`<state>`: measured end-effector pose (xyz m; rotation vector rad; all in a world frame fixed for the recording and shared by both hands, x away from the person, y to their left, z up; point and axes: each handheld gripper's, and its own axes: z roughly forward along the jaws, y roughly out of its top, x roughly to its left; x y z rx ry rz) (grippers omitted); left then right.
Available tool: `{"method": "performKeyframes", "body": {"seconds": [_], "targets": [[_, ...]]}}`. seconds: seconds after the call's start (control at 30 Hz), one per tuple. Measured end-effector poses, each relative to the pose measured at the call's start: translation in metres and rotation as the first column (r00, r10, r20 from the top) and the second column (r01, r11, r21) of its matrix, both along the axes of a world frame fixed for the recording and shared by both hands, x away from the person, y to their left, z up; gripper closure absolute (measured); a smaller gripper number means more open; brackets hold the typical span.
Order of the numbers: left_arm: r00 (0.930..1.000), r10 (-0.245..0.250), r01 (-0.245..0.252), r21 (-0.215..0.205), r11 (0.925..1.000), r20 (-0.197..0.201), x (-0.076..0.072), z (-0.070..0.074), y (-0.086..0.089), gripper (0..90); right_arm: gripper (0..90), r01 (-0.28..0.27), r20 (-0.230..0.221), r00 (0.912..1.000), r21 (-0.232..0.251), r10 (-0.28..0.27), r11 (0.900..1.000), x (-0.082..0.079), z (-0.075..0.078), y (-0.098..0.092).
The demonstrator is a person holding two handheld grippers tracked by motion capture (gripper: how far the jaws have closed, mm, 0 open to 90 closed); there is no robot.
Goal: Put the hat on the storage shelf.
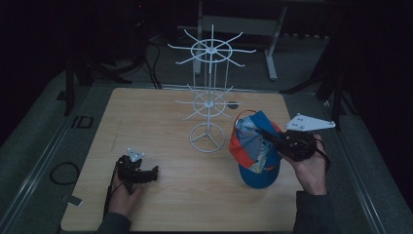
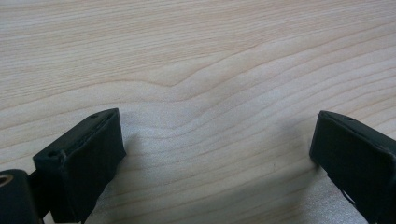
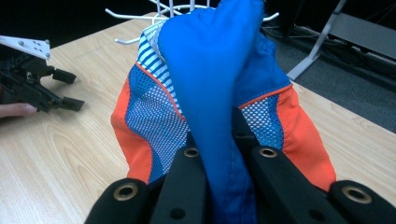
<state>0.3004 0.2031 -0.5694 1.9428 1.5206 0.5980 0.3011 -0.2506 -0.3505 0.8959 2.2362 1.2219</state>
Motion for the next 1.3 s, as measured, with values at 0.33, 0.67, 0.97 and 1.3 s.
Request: {"method": "performKeyframes", "body": {"seconds": [0.33, 0.67, 0.97, 1.3], "targets": [[1.0, 0.0, 0.0, 0.0, 1.0, 0.0, 0.0, 0.0, 0.0, 3.4, 88.3, -0.014, 0.004, 0.9999, 0.01, 0.014, 1.0, -0.002, 0.004, 0.0], [1.0, 0.0, 0.0, 0.0, 1.0, 0.0, 0.0, 0.0, 0.0, 3.4, 88.3, -0.037, 0.027, 0.999, 0.031, 0.036, 0.999, -0.007, 0.012, 0.001], [1.0, 0.001, -0.001, -0.001, 1.0, 0.001, 0.0, 0.0, 0.0, 3.4, 88.3, -0.053, 0.054, 0.9973, 0.041, 0.05, 0.998, -0.014, 0.02, 0.004], [1.0, 0.001, -0.001, -0.001, 1.0, 0.001, 0.0, 0.0, 0.0, 3.4, 88.4, -0.067, 0.1, 0.993, 0.039, 0.063, 0.997, -0.021, 0.03, 0.007]]}}
